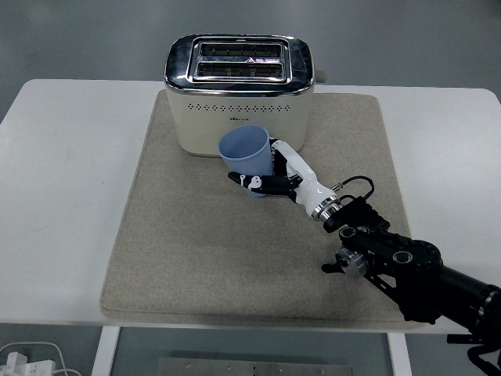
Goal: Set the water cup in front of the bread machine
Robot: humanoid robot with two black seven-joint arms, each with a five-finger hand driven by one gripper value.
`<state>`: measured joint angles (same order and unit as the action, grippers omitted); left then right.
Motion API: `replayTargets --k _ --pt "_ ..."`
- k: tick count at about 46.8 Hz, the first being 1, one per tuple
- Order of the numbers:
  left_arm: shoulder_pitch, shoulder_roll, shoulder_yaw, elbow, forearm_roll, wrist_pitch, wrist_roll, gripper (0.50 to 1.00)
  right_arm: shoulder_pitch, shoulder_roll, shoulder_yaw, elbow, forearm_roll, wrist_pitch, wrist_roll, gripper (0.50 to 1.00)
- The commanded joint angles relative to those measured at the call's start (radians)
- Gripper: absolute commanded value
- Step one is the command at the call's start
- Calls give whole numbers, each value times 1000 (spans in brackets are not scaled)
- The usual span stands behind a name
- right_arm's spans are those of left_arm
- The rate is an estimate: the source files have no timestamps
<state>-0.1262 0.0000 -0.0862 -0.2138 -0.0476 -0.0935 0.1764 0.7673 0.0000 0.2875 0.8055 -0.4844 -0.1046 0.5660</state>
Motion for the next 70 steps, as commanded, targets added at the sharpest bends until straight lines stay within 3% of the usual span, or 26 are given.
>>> replayTargets --k 1,4,7,22,31,33,44,70 --pt "0 0 -1 1 0 0 0 1000 -2 0 1 0 35 0 2 643" --pt "0 0 0 1 0 0 0 1000 -6 0 1 0 41 0 3 658" --pt "0 0 -1 1 0 0 0 1000 -16 0 2 0 41 0 9 713" --pt "0 0 0 1 0 0 0 1000 -40 0 32 0 41 0 15 821" --pt "0 0 -1 4 0 1 0 1000 -46 0 32 1 43 0 45 868" --pt "0 0 -1 4 0 0 0 1000 -46 0 32 1 43 0 45 901" --pt "0 0 -1 5 0 0 0 1000 -51 0 32 1 46 -1 45 928" --pt "0 0 -1 5 0 0 0 1000 -63 0 36 9 47 -4 45 928"
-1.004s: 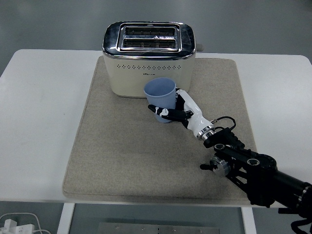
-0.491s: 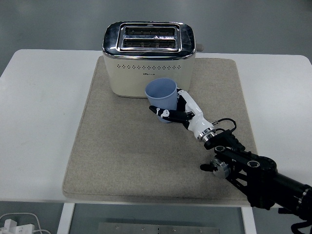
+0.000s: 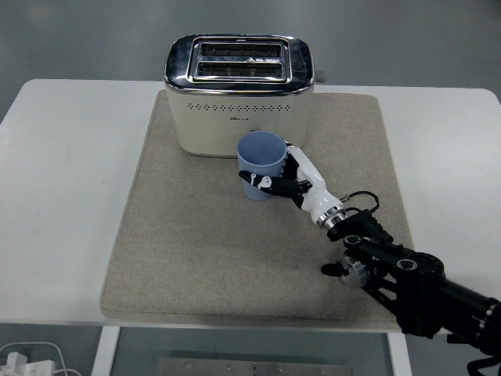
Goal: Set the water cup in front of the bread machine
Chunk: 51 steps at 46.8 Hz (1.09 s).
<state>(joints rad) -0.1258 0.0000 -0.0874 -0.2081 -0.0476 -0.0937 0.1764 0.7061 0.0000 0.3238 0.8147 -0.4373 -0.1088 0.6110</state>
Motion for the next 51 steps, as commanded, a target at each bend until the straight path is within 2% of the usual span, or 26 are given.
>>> replayTargets --k 1,51 --pt "0 0 0 -2 0 0 0 1000 -2 0 0 1 0 0 0 928" --pt "0 0 0 -1 0 0 0 1000 -7 0 3 35 0 14 0 928"
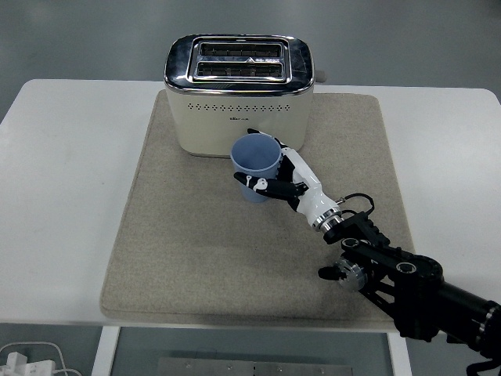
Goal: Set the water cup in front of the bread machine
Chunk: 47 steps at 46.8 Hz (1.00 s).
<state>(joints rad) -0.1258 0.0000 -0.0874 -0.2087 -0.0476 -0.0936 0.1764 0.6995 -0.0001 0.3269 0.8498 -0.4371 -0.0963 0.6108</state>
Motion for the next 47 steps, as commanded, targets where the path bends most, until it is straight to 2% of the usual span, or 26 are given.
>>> replayTargets --k 1,18,47 --pt "0 0 0 0 0 2 0 1000 0 0 0 0 0 1 0 930" --pt "0 0 2 -4 0 2 0 1000 -3 0 0 0 0 3 0 928" --pt "0 0 2 -4 0 0 0 1000 -12 0 15 -3 9 40 0 928"
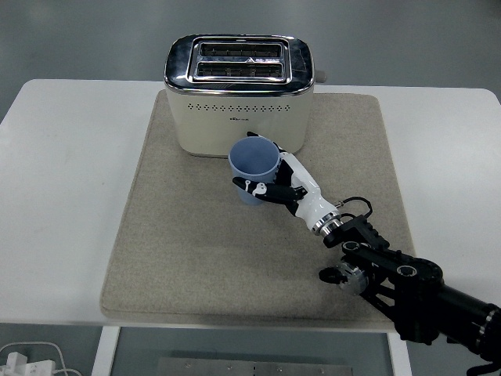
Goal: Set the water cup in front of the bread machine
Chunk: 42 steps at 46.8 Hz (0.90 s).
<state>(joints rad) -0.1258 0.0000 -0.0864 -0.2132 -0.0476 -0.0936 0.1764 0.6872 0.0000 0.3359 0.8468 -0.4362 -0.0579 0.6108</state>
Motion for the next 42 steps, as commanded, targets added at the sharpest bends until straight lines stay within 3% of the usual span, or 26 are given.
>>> replayTargets --k 1,42 --pt "0 0 -1 0 0 0 0 1000 0 0 8 0 13 4 0 928" --pt "0 0 -1 6 0 0 0 1000 -14 -37 11 2 27 13 0 930"
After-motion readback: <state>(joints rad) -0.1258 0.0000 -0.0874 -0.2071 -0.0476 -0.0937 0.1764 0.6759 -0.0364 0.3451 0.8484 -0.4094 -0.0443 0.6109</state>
